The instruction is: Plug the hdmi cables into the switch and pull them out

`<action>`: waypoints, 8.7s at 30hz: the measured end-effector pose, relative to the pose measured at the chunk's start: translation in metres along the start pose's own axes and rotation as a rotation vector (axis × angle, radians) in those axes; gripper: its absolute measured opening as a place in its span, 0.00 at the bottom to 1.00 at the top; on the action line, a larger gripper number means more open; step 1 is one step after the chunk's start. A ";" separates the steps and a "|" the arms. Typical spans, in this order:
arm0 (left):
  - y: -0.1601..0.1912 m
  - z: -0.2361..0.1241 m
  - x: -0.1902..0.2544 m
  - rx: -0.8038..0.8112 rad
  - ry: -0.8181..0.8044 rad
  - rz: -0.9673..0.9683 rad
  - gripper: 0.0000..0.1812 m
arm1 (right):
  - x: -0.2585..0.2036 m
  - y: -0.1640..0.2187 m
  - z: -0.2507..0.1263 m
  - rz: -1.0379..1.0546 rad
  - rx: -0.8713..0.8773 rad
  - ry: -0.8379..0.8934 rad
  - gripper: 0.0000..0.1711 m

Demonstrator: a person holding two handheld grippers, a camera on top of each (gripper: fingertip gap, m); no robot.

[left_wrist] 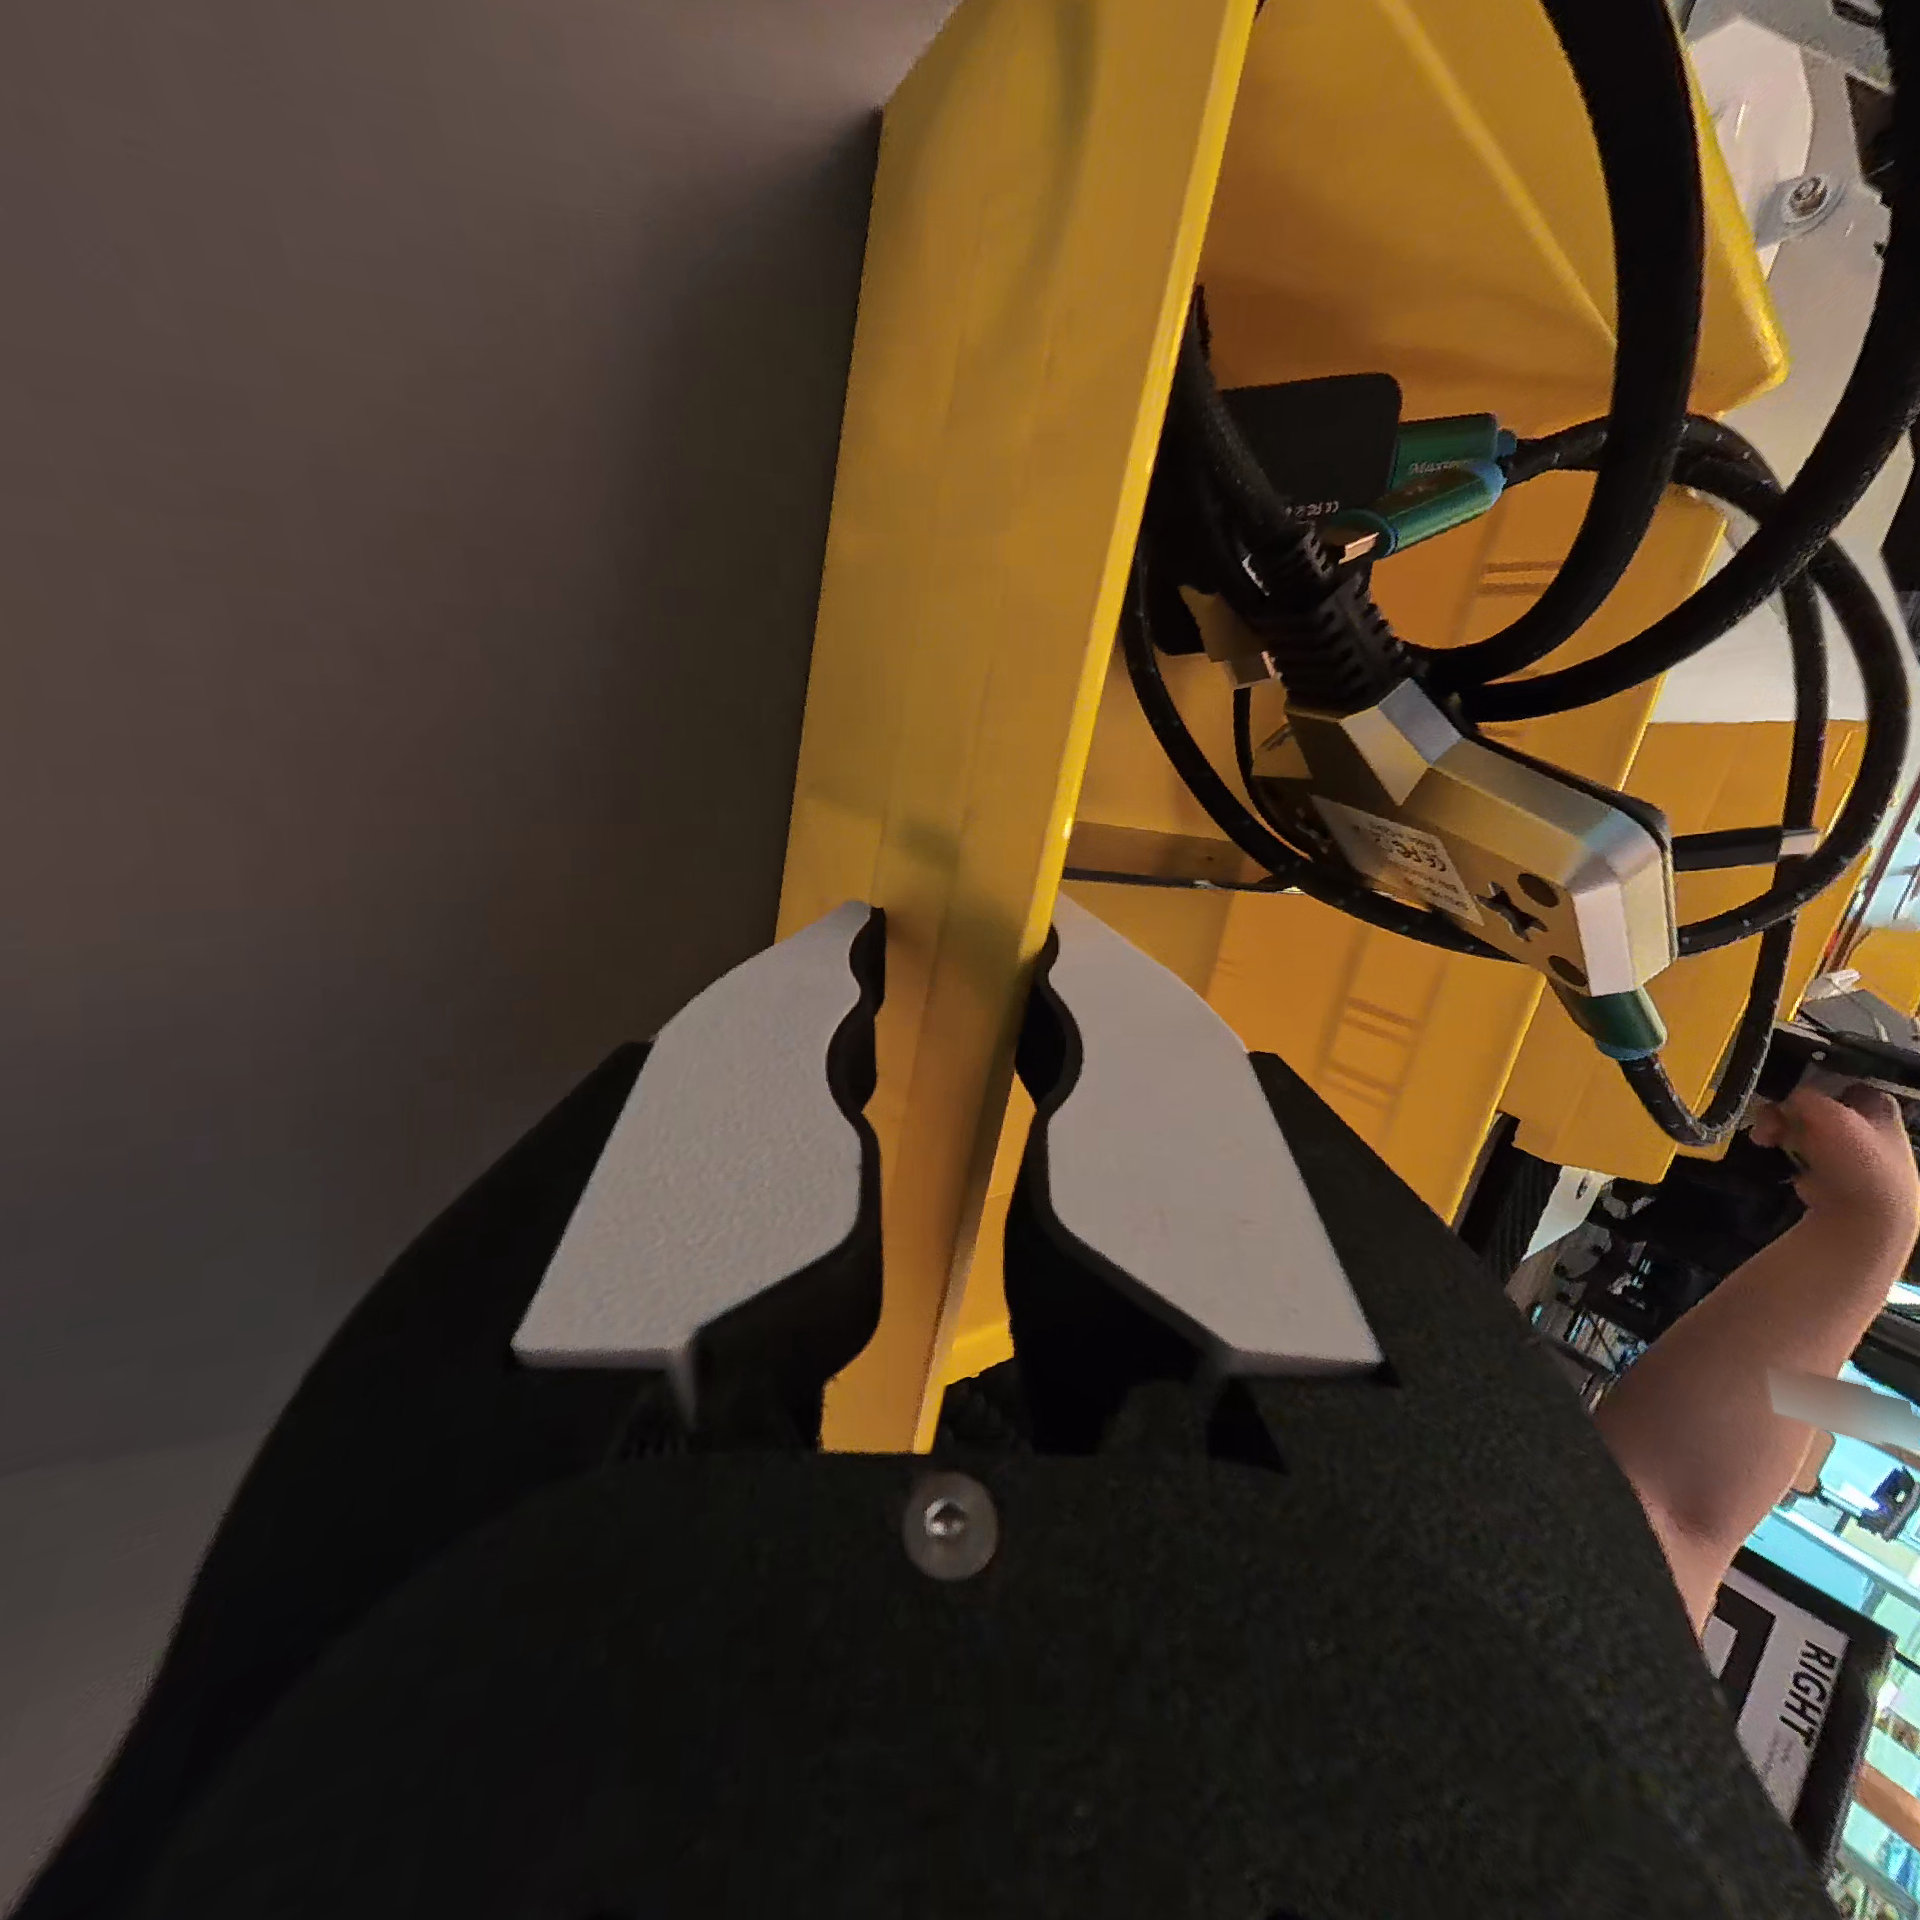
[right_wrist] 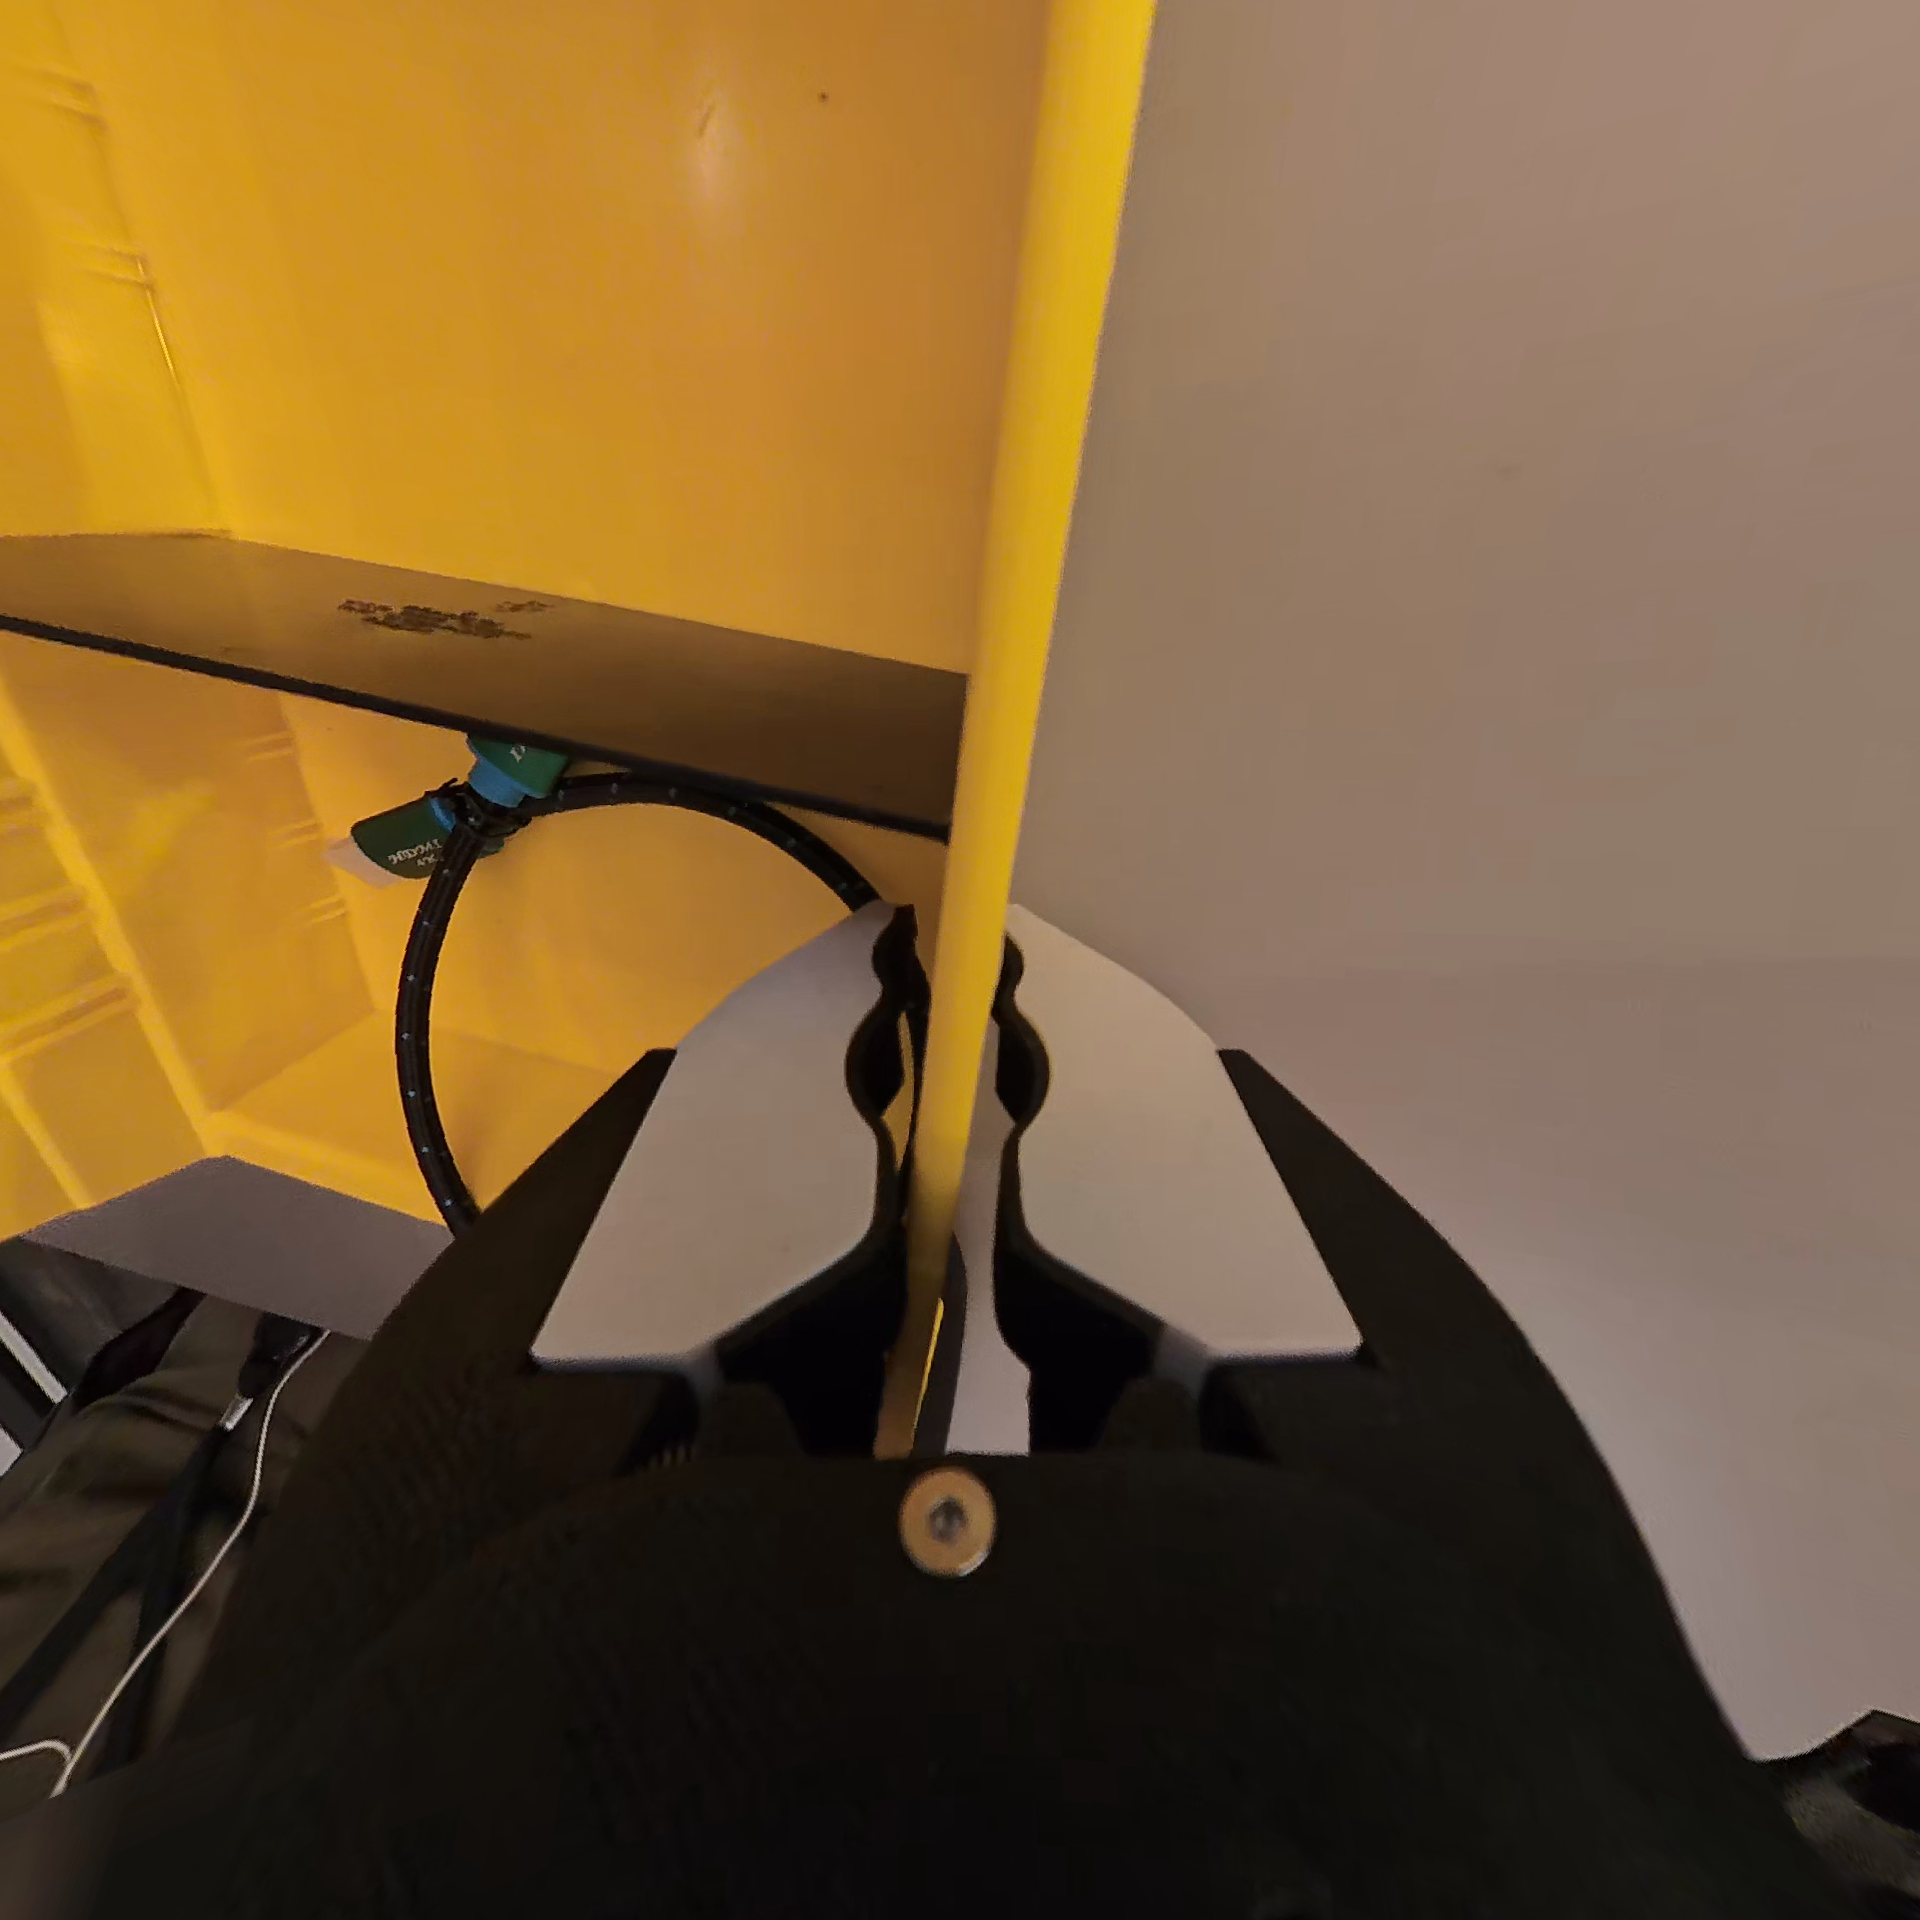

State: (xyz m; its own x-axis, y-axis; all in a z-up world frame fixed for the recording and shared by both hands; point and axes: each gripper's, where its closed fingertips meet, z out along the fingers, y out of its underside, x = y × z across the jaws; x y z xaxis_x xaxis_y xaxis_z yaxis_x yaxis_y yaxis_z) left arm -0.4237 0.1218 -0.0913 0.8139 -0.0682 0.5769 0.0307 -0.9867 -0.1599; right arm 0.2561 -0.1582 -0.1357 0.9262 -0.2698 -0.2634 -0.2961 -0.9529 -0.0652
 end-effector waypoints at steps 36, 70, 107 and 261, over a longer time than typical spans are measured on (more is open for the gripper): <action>0.006 -0.002 -0.002 0.025 -0.017 0.064 0.12 | 0.043 -0.007 -0.009 0.109 0.048 0.096 0.03; -0.005 -0.001 0.000 0.076 0.041 0.124 0.13 | 0.049 -0.019 -0.015 0.021 0.117 0.090 0.04; -0.035 -0.156 0.270 1.003 0.170 0.960 0.39 | 0.007 -0.100 -0.252 -0.252 1.280 0.480 0.27; 0.029 0.031 0.344 0.995 -0.094 1.036 0.80 | -0.111 -0.107 -0.237 -0.280 1.494 0.677 0.80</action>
State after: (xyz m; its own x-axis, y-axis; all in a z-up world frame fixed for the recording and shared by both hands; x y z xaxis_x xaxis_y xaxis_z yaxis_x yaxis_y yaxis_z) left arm -0.1247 0.0746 0.0776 0.7538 -0.6287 -0.1912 -0.2349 0.0140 -0.9719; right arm 0.2398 -0.0594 0.1284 0.7945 -0.5122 0.3263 0.3077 -0.1237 -0.9434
